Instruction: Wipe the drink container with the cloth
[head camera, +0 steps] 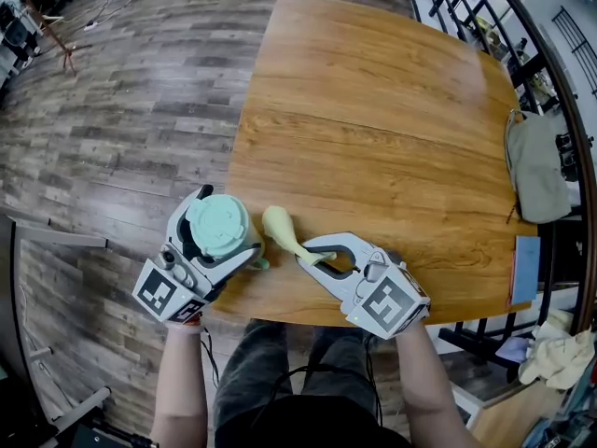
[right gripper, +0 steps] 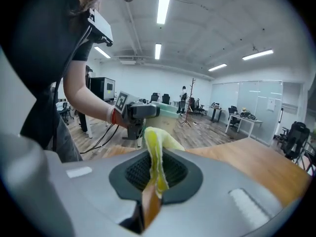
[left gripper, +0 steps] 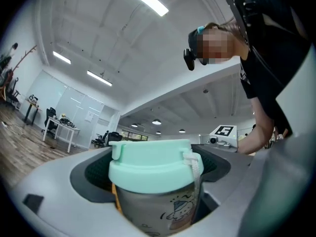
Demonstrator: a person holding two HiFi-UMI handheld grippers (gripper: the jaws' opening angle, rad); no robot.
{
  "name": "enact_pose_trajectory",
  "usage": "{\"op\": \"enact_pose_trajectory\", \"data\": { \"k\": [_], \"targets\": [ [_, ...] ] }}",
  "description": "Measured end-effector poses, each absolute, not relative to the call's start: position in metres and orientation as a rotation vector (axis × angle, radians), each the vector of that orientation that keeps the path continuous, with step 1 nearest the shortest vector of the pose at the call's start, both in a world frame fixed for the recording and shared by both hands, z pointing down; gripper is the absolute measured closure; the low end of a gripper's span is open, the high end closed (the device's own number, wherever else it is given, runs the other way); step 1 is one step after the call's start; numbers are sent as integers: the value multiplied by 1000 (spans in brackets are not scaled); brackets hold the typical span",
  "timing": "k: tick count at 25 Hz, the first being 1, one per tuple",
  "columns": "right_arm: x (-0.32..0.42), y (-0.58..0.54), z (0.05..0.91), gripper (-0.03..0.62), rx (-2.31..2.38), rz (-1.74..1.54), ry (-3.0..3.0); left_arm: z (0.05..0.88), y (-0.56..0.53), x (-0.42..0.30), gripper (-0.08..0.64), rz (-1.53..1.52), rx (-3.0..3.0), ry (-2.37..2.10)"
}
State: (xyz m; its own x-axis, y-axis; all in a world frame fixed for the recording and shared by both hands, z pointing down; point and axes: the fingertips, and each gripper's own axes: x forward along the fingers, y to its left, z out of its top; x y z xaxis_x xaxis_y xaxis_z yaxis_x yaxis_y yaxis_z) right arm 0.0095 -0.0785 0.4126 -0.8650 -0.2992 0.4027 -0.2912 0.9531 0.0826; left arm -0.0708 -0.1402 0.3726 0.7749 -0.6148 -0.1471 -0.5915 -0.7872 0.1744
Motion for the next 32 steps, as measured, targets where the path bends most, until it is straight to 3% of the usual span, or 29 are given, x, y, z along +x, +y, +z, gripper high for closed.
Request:
{"op": "enact_pose_trajectory", "data": {
  "k": [9,18,32],
  "targets": [
    [24,-82,389,569,607,83,-2754,380,-126,-50,75,-66,2867,-1215],
    [25,-76,379,569,655,113,-2779,391,-113,-51,77,-151,2764,-1237],
    [33,-70,390,569,923,181,-2714,397,-91,-59,48,-59,2835,-921]
  ]
}}
